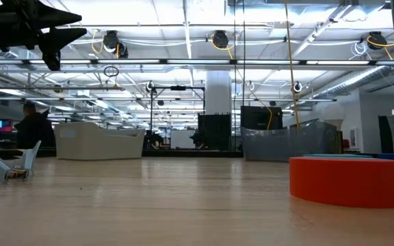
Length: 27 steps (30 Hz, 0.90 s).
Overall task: Pick and place Stapler, Stapler remover, tape
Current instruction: Put the black stapler into the gray bin
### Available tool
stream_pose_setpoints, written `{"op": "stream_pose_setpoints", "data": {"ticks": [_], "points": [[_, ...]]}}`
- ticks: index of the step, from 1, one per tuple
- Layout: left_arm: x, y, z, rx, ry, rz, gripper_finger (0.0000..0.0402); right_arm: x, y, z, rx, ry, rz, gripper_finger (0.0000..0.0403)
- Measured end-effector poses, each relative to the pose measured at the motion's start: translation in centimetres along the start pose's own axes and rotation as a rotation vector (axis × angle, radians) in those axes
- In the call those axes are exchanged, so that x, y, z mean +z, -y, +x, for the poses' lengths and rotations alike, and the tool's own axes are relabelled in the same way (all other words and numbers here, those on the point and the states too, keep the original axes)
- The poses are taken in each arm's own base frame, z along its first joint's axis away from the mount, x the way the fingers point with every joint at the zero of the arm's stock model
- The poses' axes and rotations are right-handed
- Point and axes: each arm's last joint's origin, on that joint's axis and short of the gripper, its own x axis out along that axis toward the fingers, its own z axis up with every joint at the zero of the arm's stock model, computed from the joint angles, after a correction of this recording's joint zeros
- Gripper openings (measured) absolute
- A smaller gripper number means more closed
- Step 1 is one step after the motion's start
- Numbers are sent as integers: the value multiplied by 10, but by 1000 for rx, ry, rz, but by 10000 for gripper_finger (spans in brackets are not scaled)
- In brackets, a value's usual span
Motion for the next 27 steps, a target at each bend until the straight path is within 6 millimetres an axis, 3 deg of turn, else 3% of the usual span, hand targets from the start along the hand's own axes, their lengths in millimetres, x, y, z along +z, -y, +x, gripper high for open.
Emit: {"op": "stream_pose_setpoints", "data": {"ticks": [11,27], "points": [[0,0,0,0,0,0,136,0,0,0,4,1,-27,287],[0,0,0,1,1,2,136,-10,-12,13,-10,-8,-88,285]]}}
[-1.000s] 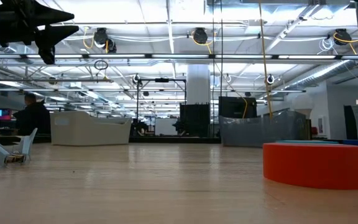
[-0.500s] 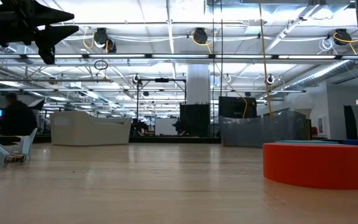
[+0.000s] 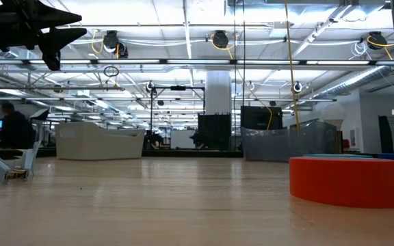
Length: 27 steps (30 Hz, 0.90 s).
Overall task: Pick and place Stapler, Stapler remover, tape
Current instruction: Put the black stapler into the gray bin
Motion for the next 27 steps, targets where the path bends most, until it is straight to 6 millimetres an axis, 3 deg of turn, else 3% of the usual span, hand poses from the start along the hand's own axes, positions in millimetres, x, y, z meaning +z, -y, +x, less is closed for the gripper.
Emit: {"op": "stream_pose_setpoints", "data": {"ticks": [8,17,27], "points": [[0,0,0,2,1,28,136,7,1,22,46,15,1,287],[0,0,0,2,0,27,136,7,22,56,44,-132,80,283],[0,0,0,2,1,26,136,10,30,77,100,-149,124,284]]}}
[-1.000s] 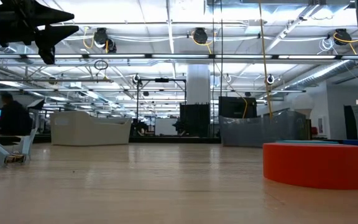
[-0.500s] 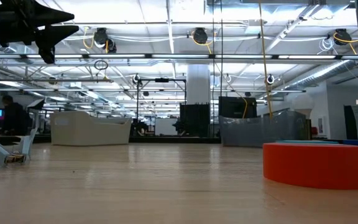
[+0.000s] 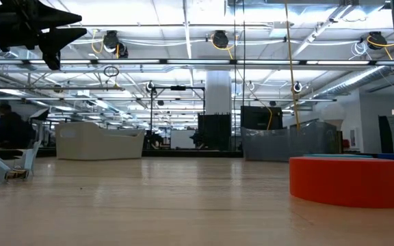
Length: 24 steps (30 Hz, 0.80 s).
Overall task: Pick and place Stapler, Stapler remover, tape
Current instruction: Put the black stapler into the gray bin
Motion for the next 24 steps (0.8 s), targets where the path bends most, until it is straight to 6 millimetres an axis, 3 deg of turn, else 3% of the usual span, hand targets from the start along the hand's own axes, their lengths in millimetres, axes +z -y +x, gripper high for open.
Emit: {"op": "stream_pose_setpoints", "data": {"ticks": [9,20,24], "points": [[0,0,0,0,0,-1,136,1,3,2,-9,-2,4,262],[0,0,0,0,0,-1,136,0,3,2,-4,-33,-3,158],[0,0,0,0,0,-1,136,-1,3,1,8,-49,-7,147]]}}
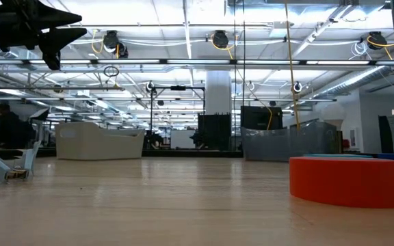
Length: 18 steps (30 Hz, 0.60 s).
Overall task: Pick and place Stapler, Stapler remover, tape
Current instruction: Put the black stapler into the gray bin
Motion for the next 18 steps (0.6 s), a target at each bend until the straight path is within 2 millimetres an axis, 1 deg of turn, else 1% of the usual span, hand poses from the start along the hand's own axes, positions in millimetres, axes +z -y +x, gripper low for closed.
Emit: {"op": "stream_pose_setpoints", "data": {"ticks": [5,8,11,14,18], "points": [[0,0,0,0,1,0,136,-3,1,-5,26,-29,20,146],[0,0,0,0,1,0,136,-7,-1,-11,54,-28,7,143],[0,0,0,-1,1,-13,136,-12,-7,-21,107,-22,-21,143],[0,0,0,-1,2,-62,136,-17,-14,-32,160,-15,-27,143],[0,0,0,-1,1,-126,136,-23,-26,-49,228,49,-43,143]]}}
